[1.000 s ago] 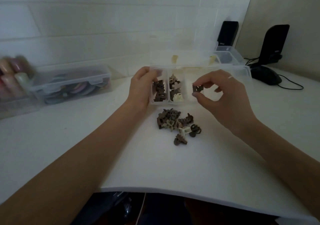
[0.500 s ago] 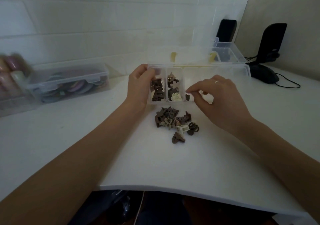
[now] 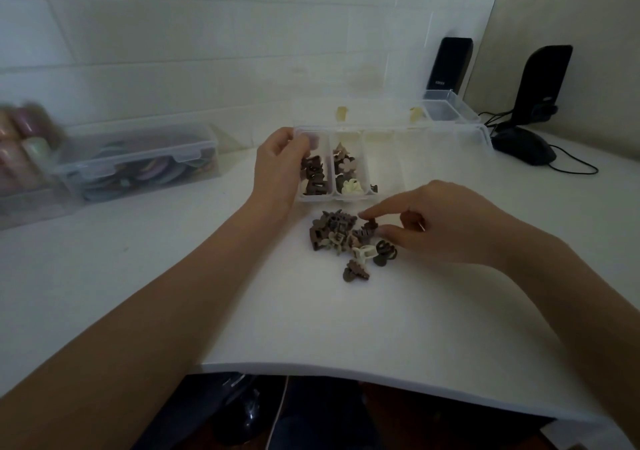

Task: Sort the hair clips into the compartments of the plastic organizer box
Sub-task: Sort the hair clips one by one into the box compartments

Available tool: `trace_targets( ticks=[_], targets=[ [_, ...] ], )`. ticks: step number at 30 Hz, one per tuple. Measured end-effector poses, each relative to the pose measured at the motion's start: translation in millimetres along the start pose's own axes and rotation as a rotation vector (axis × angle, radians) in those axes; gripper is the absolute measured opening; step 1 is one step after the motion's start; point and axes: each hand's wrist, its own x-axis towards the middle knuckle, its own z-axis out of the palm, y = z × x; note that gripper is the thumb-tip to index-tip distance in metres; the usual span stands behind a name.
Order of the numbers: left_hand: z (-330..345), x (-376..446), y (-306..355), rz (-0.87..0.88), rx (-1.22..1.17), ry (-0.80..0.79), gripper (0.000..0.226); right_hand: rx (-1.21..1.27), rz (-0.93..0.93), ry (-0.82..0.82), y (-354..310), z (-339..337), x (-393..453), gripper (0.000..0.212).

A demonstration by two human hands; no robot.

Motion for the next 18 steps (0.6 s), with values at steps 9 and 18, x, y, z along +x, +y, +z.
trace_targets(
  ticks=[9, 18],
  targets=[
    [-1.6, 1.5, -1.1, -0.037, -0.018, -0.013, 0.01, 0.068, 0.052, -0.159, 1.3, -5.5, -1.0, 0.034],
    [-1.4, 0.0, 0.4, -0.039, -0.014, -0.019, 0.004, -0.003, 0.002, 0.025, -1.7, -4.3, -0.9, 0.012]
  ],
)
